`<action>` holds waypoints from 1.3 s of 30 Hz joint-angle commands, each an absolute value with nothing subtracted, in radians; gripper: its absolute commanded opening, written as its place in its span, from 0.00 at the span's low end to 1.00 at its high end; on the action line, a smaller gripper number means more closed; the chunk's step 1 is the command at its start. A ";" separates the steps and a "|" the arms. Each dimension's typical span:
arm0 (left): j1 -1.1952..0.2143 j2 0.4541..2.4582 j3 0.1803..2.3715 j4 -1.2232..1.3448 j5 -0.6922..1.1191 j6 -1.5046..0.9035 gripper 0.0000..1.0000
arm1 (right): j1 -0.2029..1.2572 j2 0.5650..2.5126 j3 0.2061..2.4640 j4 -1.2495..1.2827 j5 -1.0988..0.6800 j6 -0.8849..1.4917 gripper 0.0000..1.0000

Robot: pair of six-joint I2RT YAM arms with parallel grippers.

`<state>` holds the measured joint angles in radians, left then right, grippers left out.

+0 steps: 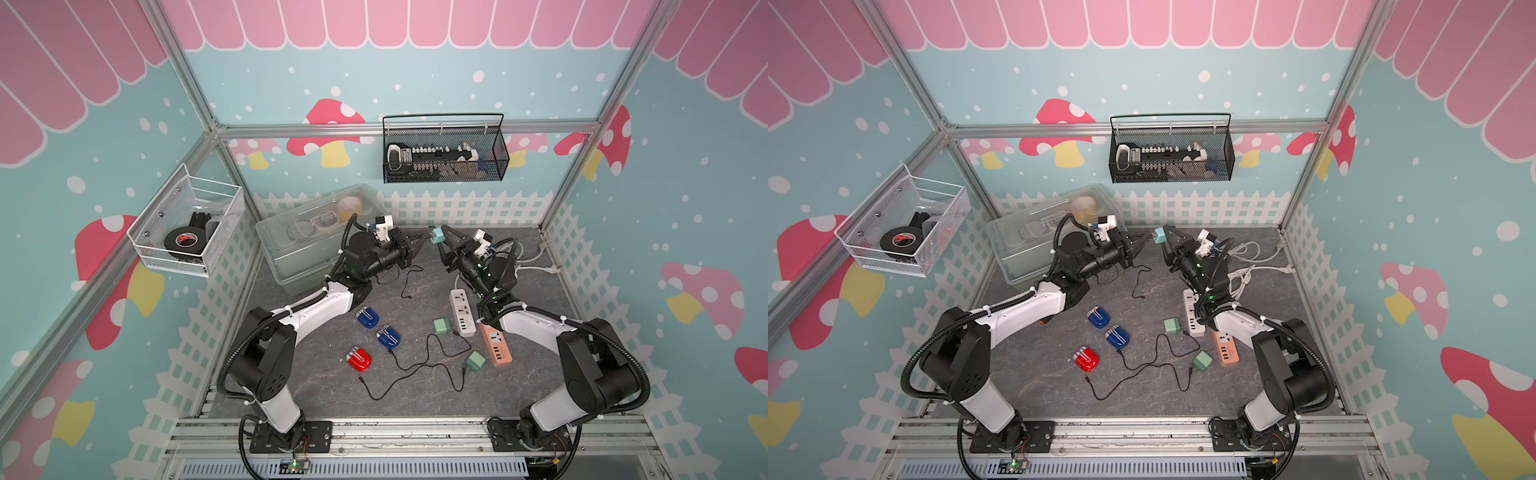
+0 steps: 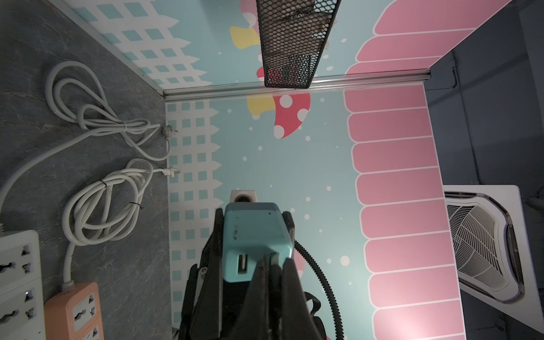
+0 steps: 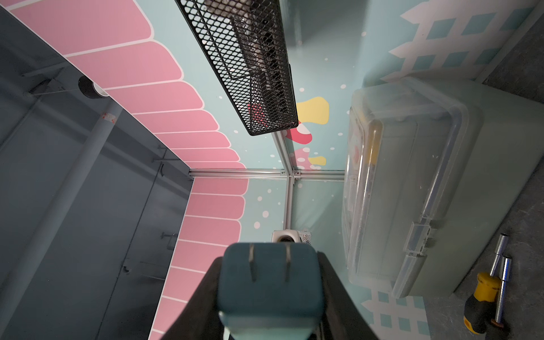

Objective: Charge the electric shaver
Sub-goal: Insert the charging cable into the plug.

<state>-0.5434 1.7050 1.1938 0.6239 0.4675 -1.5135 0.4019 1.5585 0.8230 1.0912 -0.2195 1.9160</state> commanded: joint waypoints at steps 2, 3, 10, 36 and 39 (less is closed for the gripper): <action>-0.541 1.728 1.223 0.608 0.475 -1.493 0.00 | 0.414 1.558 0.862 1.126 -0.233 1.924 0.00; -0.542 1.728 1.223 0.607 0.473 -1.493 0.00 | 0.414 1.559 0.864 1.126 -0.233 1.924 0.00; -0.542 1.717 1.242 0.511 0.449 -1.463 0.00 | 0.426 1.541 0.864 1.070 -0.236 1.900 0.00; -0.572 1.715 1.302 0.281 0.347 -1.384 0.00 | 0.484 1.487 0.935 0.844 -0.258 1.868 0.00; -0.574 1.733 1.298 0.309 0.361 -1.398 0.00 | 0.486 1.481 0.949 0.805 -0.279 1.869 0.00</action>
<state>-0.5625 1.6878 1.2778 0.3183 0.3378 -1.4166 0.4515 1.5280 0.9012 0.7868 -0.1463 1.8637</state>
